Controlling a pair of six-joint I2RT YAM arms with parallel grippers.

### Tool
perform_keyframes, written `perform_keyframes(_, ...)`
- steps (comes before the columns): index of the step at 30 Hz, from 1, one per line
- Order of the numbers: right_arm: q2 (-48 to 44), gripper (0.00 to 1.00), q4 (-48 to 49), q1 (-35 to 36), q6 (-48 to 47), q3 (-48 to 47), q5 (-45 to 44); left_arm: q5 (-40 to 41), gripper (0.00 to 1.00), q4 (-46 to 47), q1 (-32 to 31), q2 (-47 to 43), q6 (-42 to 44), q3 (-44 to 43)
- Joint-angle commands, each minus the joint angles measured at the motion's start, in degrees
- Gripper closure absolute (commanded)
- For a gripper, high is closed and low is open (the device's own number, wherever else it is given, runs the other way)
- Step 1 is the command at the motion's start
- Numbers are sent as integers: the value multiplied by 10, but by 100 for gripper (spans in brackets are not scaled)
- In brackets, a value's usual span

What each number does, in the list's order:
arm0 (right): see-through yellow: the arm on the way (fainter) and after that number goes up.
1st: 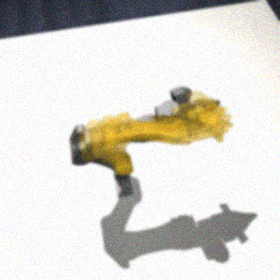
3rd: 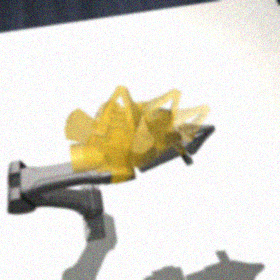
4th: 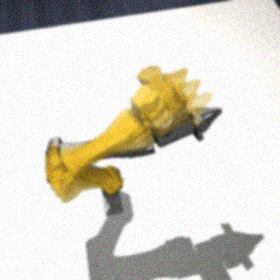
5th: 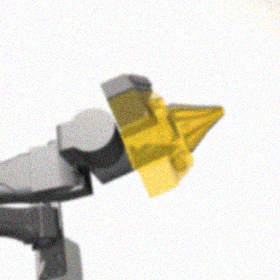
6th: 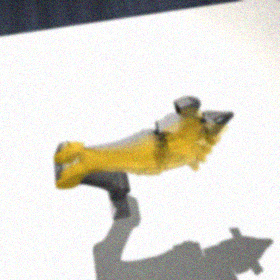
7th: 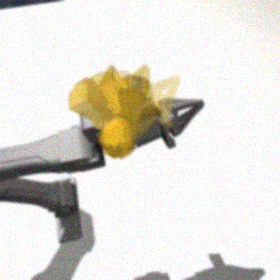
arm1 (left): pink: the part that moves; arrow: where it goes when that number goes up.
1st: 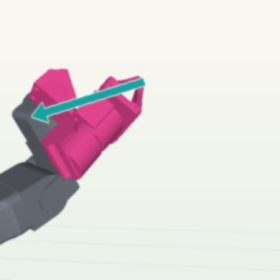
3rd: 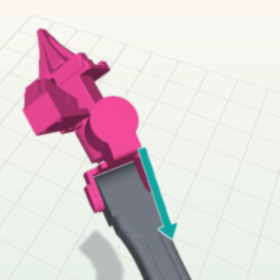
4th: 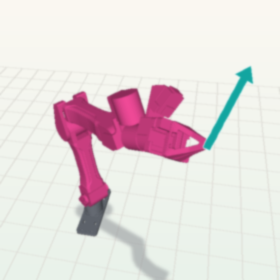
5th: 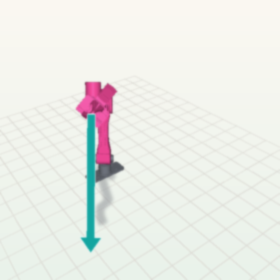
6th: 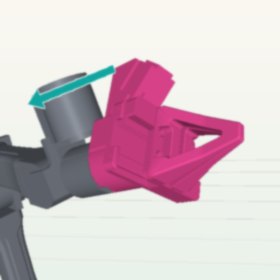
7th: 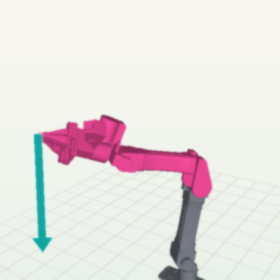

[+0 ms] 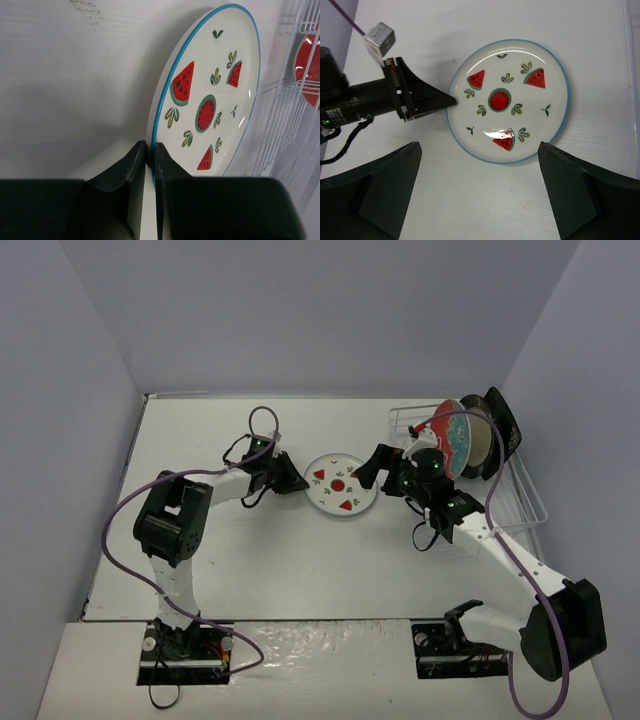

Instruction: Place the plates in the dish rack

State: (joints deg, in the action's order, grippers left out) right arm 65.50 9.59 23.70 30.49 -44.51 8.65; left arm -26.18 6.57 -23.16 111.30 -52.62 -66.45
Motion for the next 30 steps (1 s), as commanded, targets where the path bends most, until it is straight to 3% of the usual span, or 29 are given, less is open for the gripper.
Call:
perform_keyframes(1, 28, 0, 65, 53, 75, 9, -112, -28, 100, 77, 12, -95, -35, -2)
perform_keyframes(5, 39, 0, 82, 87, 163, 24, -208, 2, 100, 62, 17, -145, -32, 13)
perform_keyframes(17, 72, 0, 134, 168, 374, 107, -268, 55, 100, 33, 21, -216, -73, 54)
perform_keyframes(30, 135, 1, 208, 188, 437, 132, -276, 52, 100, 41, 22, -281, -95, 88)
